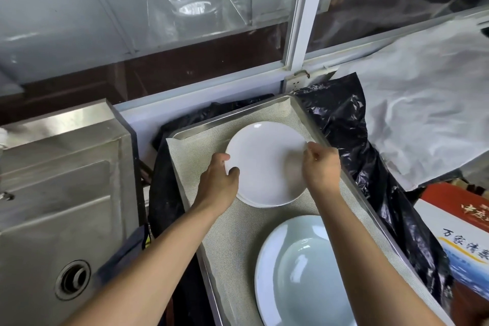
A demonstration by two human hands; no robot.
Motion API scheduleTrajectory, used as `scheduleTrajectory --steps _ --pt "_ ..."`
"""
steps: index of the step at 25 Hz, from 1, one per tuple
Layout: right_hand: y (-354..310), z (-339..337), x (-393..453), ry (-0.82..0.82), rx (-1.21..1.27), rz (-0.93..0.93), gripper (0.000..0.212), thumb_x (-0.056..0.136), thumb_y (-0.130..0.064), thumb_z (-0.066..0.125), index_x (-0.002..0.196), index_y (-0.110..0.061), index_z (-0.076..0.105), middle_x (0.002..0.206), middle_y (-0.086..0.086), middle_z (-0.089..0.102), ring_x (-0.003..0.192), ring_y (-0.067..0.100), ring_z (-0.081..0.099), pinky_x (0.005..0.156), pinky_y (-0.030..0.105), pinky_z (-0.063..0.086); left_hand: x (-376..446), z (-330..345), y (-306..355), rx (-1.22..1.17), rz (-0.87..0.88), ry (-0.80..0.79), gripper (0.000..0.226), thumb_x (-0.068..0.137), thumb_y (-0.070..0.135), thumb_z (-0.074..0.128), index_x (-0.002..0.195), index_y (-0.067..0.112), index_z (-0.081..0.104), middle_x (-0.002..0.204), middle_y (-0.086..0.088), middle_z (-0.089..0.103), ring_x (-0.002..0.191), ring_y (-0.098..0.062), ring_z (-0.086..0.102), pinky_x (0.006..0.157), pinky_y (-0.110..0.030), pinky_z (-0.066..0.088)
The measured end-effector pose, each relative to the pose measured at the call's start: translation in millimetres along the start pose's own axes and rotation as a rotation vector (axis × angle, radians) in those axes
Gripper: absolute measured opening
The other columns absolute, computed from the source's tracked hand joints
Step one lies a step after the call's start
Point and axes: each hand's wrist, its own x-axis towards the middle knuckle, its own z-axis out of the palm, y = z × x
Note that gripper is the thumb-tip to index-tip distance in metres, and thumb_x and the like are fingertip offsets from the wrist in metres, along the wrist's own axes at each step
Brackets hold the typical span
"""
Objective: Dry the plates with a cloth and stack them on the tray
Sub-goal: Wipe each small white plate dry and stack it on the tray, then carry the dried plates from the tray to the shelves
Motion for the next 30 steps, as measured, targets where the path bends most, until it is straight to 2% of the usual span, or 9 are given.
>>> scheduleTrajectory --steps 5,7,9,10,12,15,20,25,30 --pt "-3.5 0.2 -8.9 0.005 -0.006 -0.020 0.028 0.085 0.005 0.052 0.060 -0.002 0.043 0.064 0.020 0.039 0.073 0.032 0.040 0.065 0.044 0.035 -10.0 -3.3 -3.0 -0.024 0.014 -0.044 0.039 0.094 0.021 0.054 0.132 0.025 0.051 0.133 -0.008 0.058 0.107 -0.035 0.065 0.091 -0.048 0.056" --pt "3.4 -6.5 -23.5 0.008 0.021 0.049 0.016 0.091 -0.001 0.054 0.087 0.004 0.069 0.090 0.024 0.060 0.089 0.034 0.055 0.080 0.040 0.043 -19.6 -7.1 -7.1 -0.028 0.044 -0.054 0.037 0.093 0.020 0.055 0.130 0.023 0.054 0.129 -0.009 0.060 0.109 -0.036 0.064 0.094 -0.051 0.054" --pt "9.1 -18.0 -45.0 -0.001 0.031 0.140 0.030 0.095 -0.010 0.056 0.120 -0.006 0.072 0.121 0.018 0.065 0.106 0.028 0.062 0.091 0.029 0.042 -34.9 -12.6 -14.8 -0.055 0.079 -0.080 0.031 0.094 0.019 0.057 0.124 0.025 0.057 0.124 -0.002 0.061 0.111 -0.032 0.063 0.094 -0.052 0.054" --pt "11.8 -24.2 -56.9 0.004 0.025 0.157 0.032 0.096 -0.011 0.056 0.125 -0.009 0.071 0.125 0.015 0.065 0.105 0.024 0.063 0.091 0.025 0.042 -44.2 -15.1 -18.6 -0.083 0.091 -0.096 0.027 0.094 0.019 0.058 0.120 0.029 0.058 0.121 0.006 0.060 0.110 -0.027 0.063 0.094 -0.053 0.054" --pt "14.8 -36.5 -80.5 0.024 0.019 0.169 0.034 0.095 -0.010 0.056 0.126 -0.010 0.071 0.125 0.013 0.067 0.105 0.022 0.064 0.092 0.025 0.044 -65.6 -21.0 -25.6 -0.133 0.095 -0.126 0.022 0.092 0.024 0.058 0.106 0.040 0.057 0.113 0.020 0.058 0.106 -0.018 0.064 0.091 -0.051 0.057" --pt "16.7 -52.7 -118.6 0.054 0.023 0.190 0.035 0.094 -0.008 0.053 0.124 -0.011 0.071 0.124 0.010 0.069 0.110 0.023 0.064 0.098 0.032 0.047 -97.4 -29.4 -34.9 -0.141 0.121 -0.194 0.021 0.084 0.032 0.053 0.099 0.046 0.055 0.112 0.023 0.058 0.104 -0.017 0.064 0.091 -0.050 0.057" --pt "19.0 -68.1 -179.6 0.086 0.028 0.235 0.034 0.094 -0.010 0.052 0.119 -0.017 0.073 0.113 0.006 0.071 0.100 0.019 0.064 0.081 0.026 0.043 -140.3 -33.3 -56.3 -0.132 0.188 -0.260 0.027 0.092 0.019 0.056 0.116 0.031 0.058 0.112 0.027 0.058 0.109 -0.009 0.062 0.095 -0.046 0.056" --pt "28.6 -82.4 -227.3 0.098 0.006 0.244 0.030 0.095 -0.008 0.053 0.116 -0.015 0.074 0.106 0.001 0.072 0.087 0.017 0.062 0.067 0.011 0.040 -174.9 -30.7 -71.6 -0.107 0.186 -0.318 0.026 0.094 0.017 0.058 0.114 0.034 0.058 0.111 0.022 0.060 0.107 -0.010 0.063 0.097 -0.044 0.055" --pt "40.0 -95.5 -246.5 0.071 0.039 0.272 0.030 0.095 -0.007 0.053 0.115 -0.014 0.074 0.100 0.006 0.073 0.088 0.024 0.064 0.079 0.034 0.050 -193.0 -20.1 -75.0 -0.078 0.185 -0.316 0.023 0.093 0.022 0.059 0.112 0.035 0.059 0.112 0.017 0.063 0.099 -0.012 0.065 0.091 -0.044 0.057"
